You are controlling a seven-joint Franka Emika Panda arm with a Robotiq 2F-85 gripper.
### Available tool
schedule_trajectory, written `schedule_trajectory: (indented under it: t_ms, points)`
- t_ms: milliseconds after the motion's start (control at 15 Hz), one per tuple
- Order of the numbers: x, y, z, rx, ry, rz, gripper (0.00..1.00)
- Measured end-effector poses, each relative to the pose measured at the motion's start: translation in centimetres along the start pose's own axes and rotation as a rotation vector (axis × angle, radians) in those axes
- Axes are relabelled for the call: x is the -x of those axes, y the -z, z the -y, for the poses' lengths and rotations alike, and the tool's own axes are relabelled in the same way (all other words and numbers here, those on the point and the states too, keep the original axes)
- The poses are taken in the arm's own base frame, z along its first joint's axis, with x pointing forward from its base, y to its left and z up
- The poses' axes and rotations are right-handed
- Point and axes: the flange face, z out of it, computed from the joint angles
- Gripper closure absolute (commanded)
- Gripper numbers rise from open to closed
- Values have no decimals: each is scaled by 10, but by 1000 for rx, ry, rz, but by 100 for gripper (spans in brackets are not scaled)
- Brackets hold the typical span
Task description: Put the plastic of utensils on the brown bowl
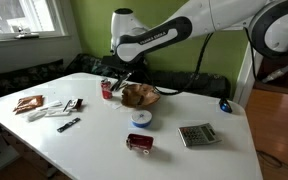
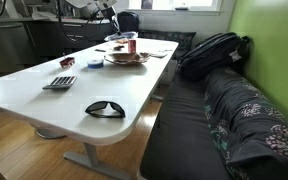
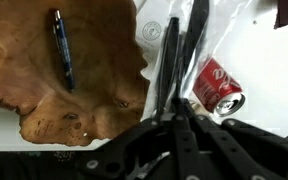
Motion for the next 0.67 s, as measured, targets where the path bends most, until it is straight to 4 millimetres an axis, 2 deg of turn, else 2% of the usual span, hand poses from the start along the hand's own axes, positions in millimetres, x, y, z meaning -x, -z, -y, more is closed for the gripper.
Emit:
schedule_trajectory:
  t_ms: [200,467,667]
  points:
    - [-9,-15,-18,22,-45,10,100]
    - [-1,-33,-45,108,-78,57,100]
    - [3,-35,-64,165,-99,81,100]
